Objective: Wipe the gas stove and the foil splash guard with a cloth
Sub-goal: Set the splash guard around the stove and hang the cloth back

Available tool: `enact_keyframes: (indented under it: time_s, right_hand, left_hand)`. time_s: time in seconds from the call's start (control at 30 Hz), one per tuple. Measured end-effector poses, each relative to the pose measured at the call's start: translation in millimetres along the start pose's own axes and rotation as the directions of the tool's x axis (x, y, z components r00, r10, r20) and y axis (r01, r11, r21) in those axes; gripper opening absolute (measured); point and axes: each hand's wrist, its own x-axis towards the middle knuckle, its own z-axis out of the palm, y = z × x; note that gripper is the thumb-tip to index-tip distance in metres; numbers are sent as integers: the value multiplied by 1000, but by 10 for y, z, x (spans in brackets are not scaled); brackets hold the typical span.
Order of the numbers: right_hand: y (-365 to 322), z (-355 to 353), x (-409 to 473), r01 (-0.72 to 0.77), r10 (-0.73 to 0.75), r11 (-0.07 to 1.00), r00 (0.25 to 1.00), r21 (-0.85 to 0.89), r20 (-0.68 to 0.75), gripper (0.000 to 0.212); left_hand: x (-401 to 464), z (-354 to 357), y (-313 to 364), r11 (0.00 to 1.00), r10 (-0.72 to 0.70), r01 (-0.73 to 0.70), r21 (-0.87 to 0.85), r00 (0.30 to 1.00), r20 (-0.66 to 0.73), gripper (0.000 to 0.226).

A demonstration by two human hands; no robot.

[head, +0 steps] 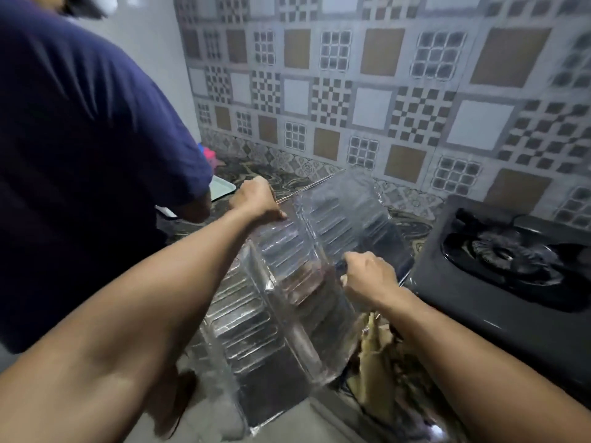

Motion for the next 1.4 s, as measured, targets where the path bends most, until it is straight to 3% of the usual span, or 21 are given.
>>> enact_keyframes:
  time_s: [0.13, 0.2, 0.27, 0.33, 0.4, 0.5, 0.67, 0.9, 1.03, 1.23, 1.4]
  right_hand:
    - [-36, -531, 282, 33, -24, 998, 980, 45, -197, 36]
    - [-37, -798, 413, 95, -75, 993, 960, 63, -271, 52]
    - [-51, -1025, 529, 200, -187, 980, 951, 26, -247, 77]
    - [-49, -1189, 636, 281, -281, 959, 941, -25, -190, 88]
    - [-34, -1283, 714, 328, -330, 944, 929, -40, -167, 77]
    - [8, -1403, 729, 314, -313, 949, 924, -30, -218, 27]
    - [171, -1605, 695, 245, -222, 969, 932, 44, -286, 29]
    - [457, -2057, 677, 107, -102, 994, 905, -13, -414, 30]
    - [613, -2317, 670, 74, -62, 997, 869, 5, -491, 28]
    - [805, -2580, 614, 57, -56, 998, 805, -17, -590, 25]
    - [982, -2797, 584, -68, 36, 997, 769, -26, -638, 20]
  left_hand:
    - [-95, -147, 244, 995, 80, -80, -61, 997, -5, 26]
    - [-154, -212, 342, 991, 108, -108, -76, 994, -3, 24]
    - [-210, -270, 434, 985, 137, -137, -108, 991, -8, 24]
    - [-287, -308, 533, 978, 163, -165, -129, 986, -22, 23]
    - [-357, -312, 623, 972, 191, -194, -135, 981, -32, 23]
    - [-418, -356, 689, 958, 242, -238, -159, 970, 6, 25]
    - [-371, -632, 460, 962, 267, -244, -119, 933, 243, 49]
    - [-195, -949, 13, 970, 170, -223, 98, 906, 387, 24]
    - [-163, -1008, -101, 974, 108, -171, 148, 927, 358, 18]
    - [-169, -1183, 123, 959, 152, -178, 218, 979, 134, 27]
    - [-14, -1235, 360, 980, 191, -193, 45, 981, 41, 23]
